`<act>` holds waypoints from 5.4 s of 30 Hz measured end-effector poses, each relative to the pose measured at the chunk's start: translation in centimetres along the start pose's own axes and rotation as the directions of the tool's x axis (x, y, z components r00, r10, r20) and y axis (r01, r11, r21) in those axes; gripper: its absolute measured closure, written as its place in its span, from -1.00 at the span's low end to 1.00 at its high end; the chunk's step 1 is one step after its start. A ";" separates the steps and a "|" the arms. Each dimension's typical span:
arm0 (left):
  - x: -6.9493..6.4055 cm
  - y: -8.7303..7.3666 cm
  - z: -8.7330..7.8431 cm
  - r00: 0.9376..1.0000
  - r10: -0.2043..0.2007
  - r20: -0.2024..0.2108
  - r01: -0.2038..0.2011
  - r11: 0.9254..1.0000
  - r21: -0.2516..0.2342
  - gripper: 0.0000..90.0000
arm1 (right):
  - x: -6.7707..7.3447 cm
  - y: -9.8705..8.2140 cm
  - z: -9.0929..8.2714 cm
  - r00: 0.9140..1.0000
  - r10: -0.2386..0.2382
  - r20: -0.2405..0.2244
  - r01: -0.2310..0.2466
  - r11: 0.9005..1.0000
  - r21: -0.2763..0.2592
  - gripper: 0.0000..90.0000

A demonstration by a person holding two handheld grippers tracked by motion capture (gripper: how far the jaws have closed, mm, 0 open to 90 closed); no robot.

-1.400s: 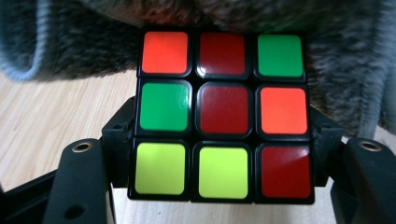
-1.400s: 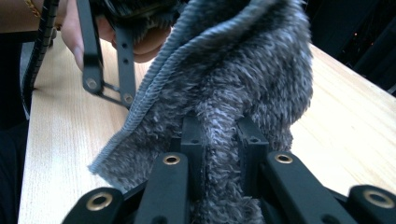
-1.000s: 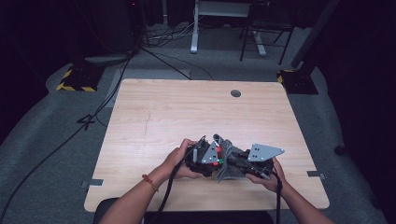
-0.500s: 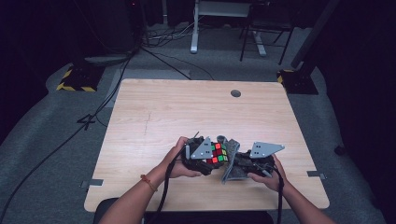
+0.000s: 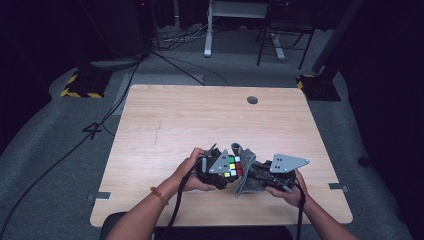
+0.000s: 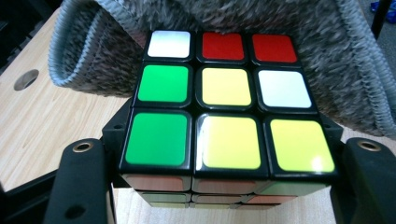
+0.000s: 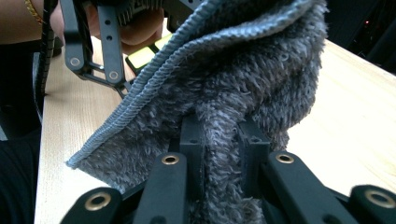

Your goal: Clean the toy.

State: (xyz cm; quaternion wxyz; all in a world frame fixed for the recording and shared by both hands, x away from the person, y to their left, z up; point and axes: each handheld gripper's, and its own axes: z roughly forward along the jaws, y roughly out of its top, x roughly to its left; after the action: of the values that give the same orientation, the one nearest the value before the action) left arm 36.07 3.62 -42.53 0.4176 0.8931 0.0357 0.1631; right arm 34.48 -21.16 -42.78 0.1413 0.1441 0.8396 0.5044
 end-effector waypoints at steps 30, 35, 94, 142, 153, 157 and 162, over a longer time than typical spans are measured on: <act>0.0 -0.2 -0.7 0.999 -0.030 0.026 0.032 0.997 -0.064 -0.26 | -0.6 -1.5 2.2 0.996 0.077 -0.047 -0.072 0.993 0.098 0.69; -0.3 -0.4 -0.1 1.000 0.004 0.008 -0.004 1.000 0.003 -0.27 | -0.2 -0.6 0.9 0.998 0.037 -0.044 -0.035 0.999 0.036 0.70; -1.0 -0.1 1.3 0.998 0.051 -0.027 -0.048 0.995 0.091 -0.26 | 0.7 1.0 1.0 0.999 -0.047 0.025 0.045 0.995 0.084 0.69; -0.6 -0.3 0.3 1.000 0.001 0.002 -0.001 1.000 0.007 -0.26 | -0.1 -0.4 0.6 1.000 0.013 0.009 -0.014 0.998 0.065 0.67; -1.1 0.5 -0.3 1.000 -0.015 0.024 0.017 0.998 -0.067 -0.26 | -0.1 -1.5 1.8 1.000 0.027 -0.003 -0.026 0.985 0.170 0.67; -1.0 0.6 -0.8 0.999 -0.016 0.034 0.019 0.996 -0.083 -0.26 | 0.2 -1.7 2.5 1.000 0.011 -0.022 -0.006 0.981 0.194 0.66; -1.0 0.4 -0.2 1.000 0.008 0.014 -0.008 1.000 -0.022 -0.26 | -0.2 -1.2 1.6 1.000 0.027 0.003 -0.027 0.988 0.152 0.66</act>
State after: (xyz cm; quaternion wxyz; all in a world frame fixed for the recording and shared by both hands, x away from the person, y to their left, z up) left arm 35.04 3.31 -42.42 0.4268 0.8899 0.0274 0.1588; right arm 35.11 -20.48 -44.50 0.1232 0.1661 0.8735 0.4406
